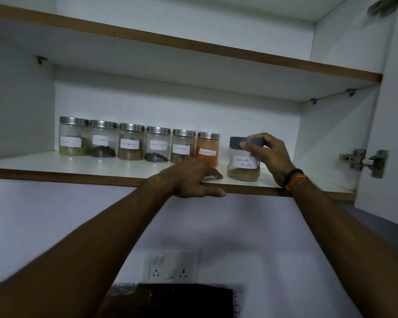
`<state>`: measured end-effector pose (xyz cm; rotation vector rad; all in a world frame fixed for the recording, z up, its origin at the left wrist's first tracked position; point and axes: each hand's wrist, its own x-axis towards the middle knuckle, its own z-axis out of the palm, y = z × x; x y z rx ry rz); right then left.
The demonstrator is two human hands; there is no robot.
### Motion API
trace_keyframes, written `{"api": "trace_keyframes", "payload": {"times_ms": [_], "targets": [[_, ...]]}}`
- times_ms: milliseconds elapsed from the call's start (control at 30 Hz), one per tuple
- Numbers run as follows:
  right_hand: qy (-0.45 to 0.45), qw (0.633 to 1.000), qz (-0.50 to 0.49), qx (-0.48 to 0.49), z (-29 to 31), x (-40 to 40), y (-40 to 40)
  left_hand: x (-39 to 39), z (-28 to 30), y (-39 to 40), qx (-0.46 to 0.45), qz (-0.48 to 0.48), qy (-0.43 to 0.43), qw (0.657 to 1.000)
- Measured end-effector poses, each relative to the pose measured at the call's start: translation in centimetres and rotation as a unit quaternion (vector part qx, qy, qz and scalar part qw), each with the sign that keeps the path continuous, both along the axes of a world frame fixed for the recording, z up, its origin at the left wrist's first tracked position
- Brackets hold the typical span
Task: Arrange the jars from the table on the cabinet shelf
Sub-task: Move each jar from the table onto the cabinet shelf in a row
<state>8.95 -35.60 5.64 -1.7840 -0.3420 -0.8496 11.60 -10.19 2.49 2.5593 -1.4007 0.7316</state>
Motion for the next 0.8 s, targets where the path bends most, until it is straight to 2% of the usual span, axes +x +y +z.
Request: {"api": "trace_keyframes", "payload": {"times_ms": [400, 800], "targets": [[0.111, 0.991, -0.040, -0.059, 2.2, 6.1, -0.9, 0.3, -0.1, -0.5, 0.014, 0.033, 0.015, 0.999], [0.131, 0.974, -0.122, -0.138, 2.8, 9.4, -0.2, 0.5, -0.1, -0.6, 0.012, 0.036, 0.023, 0.999]]}}
